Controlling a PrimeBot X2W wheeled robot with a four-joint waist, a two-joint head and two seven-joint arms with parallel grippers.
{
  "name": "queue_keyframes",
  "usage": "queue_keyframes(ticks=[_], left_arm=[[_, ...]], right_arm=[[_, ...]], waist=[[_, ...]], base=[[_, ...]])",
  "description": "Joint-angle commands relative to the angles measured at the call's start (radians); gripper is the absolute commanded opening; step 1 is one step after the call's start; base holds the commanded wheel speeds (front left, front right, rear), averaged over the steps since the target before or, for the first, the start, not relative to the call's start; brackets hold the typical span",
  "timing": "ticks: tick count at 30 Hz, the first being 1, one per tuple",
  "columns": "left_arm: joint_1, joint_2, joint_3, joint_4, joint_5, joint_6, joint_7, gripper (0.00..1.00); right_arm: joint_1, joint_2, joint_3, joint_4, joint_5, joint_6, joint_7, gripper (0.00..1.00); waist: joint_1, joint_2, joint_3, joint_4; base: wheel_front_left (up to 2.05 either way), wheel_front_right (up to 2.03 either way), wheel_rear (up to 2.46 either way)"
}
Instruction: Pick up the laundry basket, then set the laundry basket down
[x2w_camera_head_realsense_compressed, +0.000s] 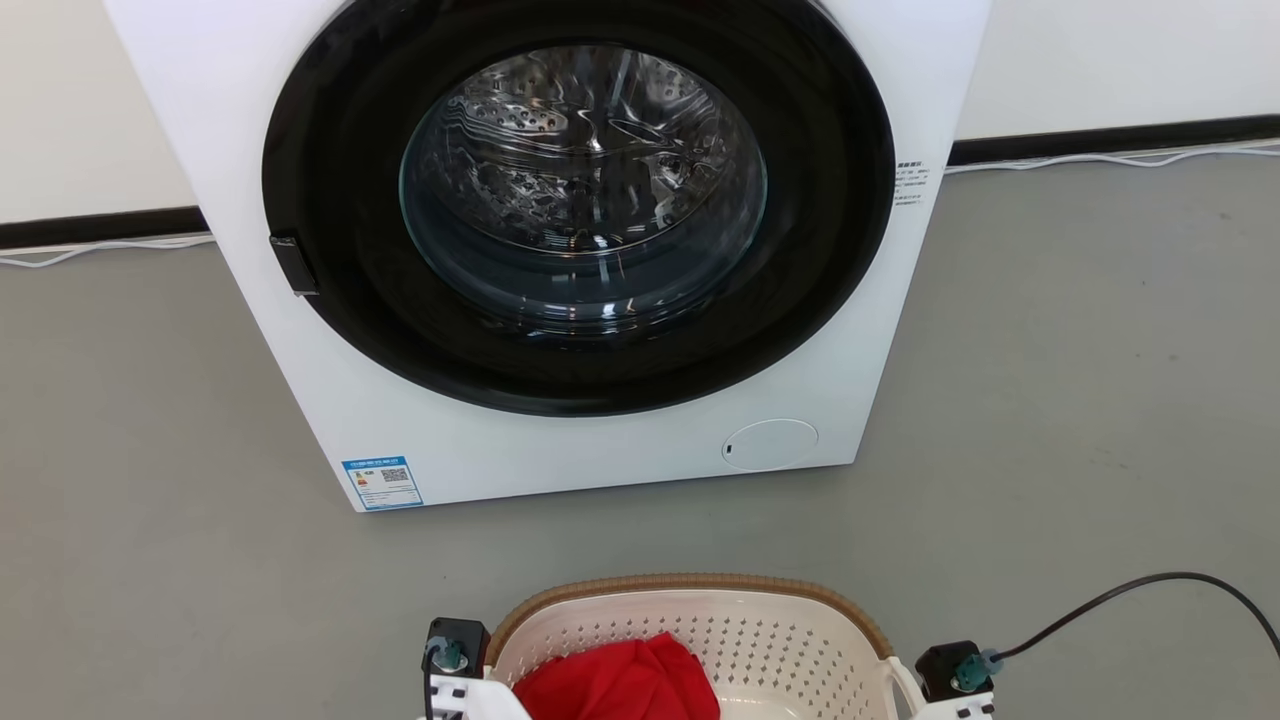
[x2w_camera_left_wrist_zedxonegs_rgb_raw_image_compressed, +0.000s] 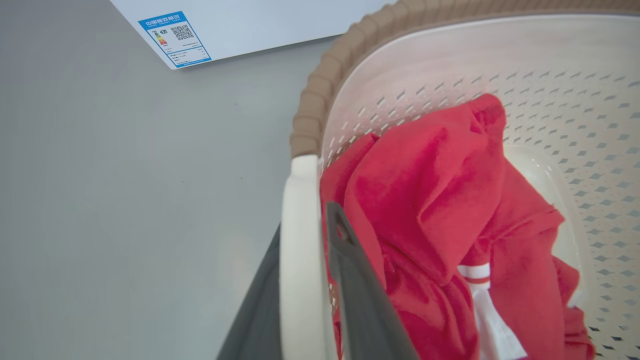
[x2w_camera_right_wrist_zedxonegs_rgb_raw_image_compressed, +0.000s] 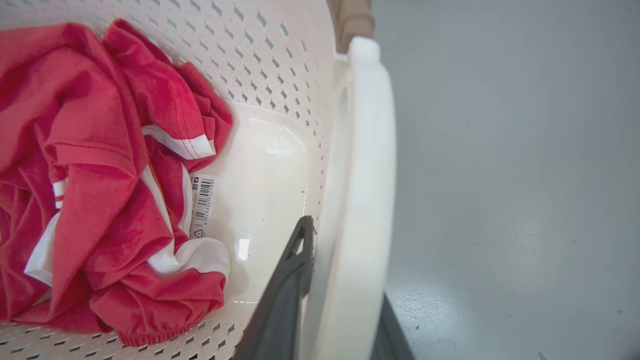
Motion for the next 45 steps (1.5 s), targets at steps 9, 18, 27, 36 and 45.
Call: queue_keyframes(ticks=[9,18,27,36,45], left_arm=[[-0.046,-0.013,-0.012,-0.025,-0.019,-0.002,-0.028,0.00],[-0.065,-0.013,-0.032,-0.014,-0.028,-0.002,-0.032,0.00],[-0.166,-0.013,-0.045,0.024,-0.005,-0.004,-0.035,0.00],[-0.335,-0.013,-0.037,0.073,0.011,-0.013,-0.068,0.00],[-0.497,0.002,-0.025,0.100,0.025,-0.021,-0.099,0.00]], right_arm=[[-0.034,0.027,0.040,-0.018,0.008,0.017,-0.018,0.00],[-0.050,0.027,0.052,-0.027,0.016,0.017,-0.036,0.00],[-0.116,0.027,0.049,-0.039,0.014,0.017,-0.091,0.00],[-0.273,0.027,0.022,-0.018,-0.007,0.017,-0.193,0.00],[-0.427,0.027,-0.007,0.022,-0.027,0.017,-0.251,0.00]], waist=[[0.0000,0.0000,0.004,0.001],[0.0000,0.0000,0.036,0.005],[0.0000,0.0000,0.147,0.013],[0.0000,0.0000,0.355,0.034],[0.0000,0.0000,0.574,0.052]], base=[[0.00,0.00,0.00],[0.00,0.00,0.00],[0.00,0.00,0.00],[0.00,0.00,0.00],[0.00,0.00,0.00]])
